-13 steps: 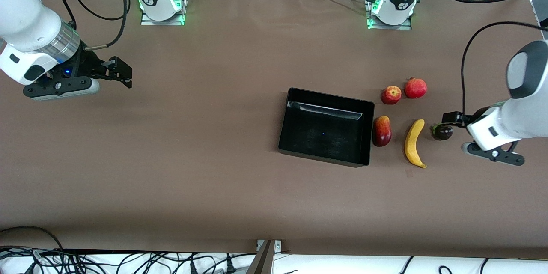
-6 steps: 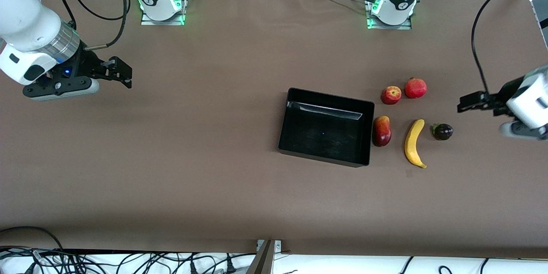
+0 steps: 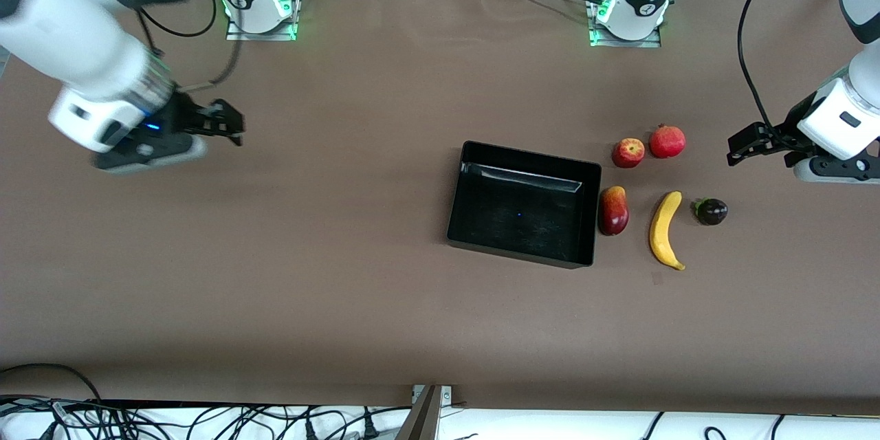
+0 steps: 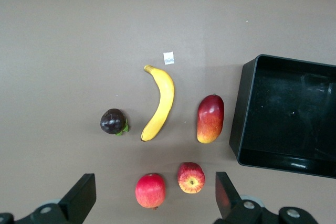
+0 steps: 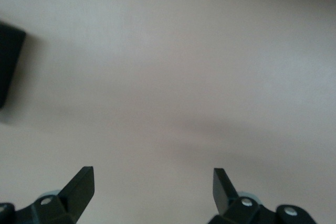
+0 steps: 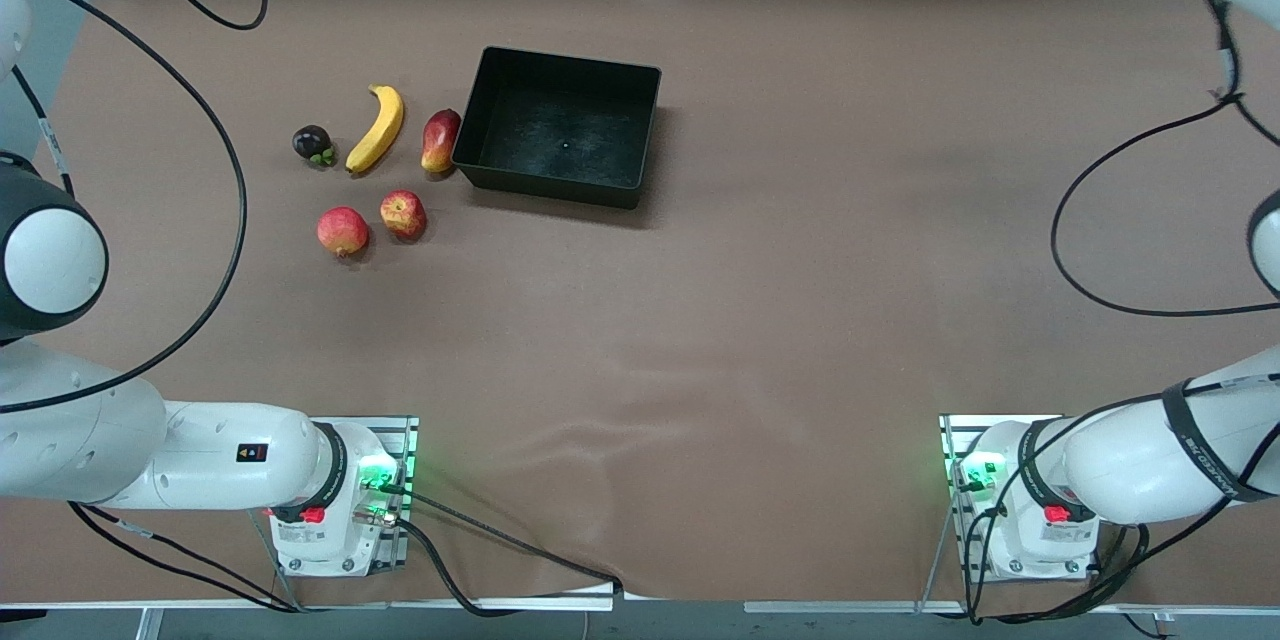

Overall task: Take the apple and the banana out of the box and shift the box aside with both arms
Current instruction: 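Move the right gripper to the black tray's rim and grasp it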

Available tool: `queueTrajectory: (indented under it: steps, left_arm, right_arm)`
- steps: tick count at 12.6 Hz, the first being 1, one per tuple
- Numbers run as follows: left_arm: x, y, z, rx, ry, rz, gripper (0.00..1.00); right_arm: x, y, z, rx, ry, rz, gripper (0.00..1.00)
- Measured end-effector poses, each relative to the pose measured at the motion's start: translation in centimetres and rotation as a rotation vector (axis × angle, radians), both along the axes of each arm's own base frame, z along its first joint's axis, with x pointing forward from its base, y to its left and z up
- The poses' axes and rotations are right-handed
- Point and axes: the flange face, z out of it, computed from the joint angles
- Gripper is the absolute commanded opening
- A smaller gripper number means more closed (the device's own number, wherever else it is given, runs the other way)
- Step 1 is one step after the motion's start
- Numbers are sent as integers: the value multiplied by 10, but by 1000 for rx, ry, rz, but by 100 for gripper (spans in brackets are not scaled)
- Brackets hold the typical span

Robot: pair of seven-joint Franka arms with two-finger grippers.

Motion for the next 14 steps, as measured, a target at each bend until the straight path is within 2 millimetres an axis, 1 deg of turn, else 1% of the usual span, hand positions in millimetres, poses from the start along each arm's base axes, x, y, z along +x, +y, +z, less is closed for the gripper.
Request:
queueTrajectory:
  steps: [2,3,4,5,7,8,9,10,11,12,13,14]
  left_arm:
    - [0,2,0,0,-2,3,100]
    - [-1,0,1,0,-7,0,100]
    - [-1,-3,3,0,-11,-5,100]
    - [-1,-5,4,0,-12,-9,100]
    - [-3,-7,6,0,-12,-12,100]
    - [-4,-6,7,0,-13,-10,100]
    - [-4,-4,8,0,-14,-5,100]
    - [-5,0,9,1,-14,0,100]
    - [-5,2,9,1,-14,5,100]
    - [-5,4,8,1,-14,9,100]
    - [-5,5,8,1,-14,11,100]
    - [-5,5,8,1,-14,12,100]
  right_arm:
    - [3,33,-31,72,54,-35,100]
    - [6,57,-48,94,54,-81,100]
    - [4,91,-68,103,43,-121,100]
    - [-3,137,-92,107,29,-161,100]
    - [-34,231,-145,121,3,-264,100]
    - [-49,265,-171,128,-9,-313,100]
    - [-64,293,-198,128,-20,-350,100]
    - [-75,313,-222,126,-31,-381,99]
    - [-85,328,-242,127,-41,-405,98]
    - [-92,339,-258,133,-48,-425,94]
    - [-99,347,-272,136,-50,-438,86]
    - [-103,352,-282,135,-54,-440,68]
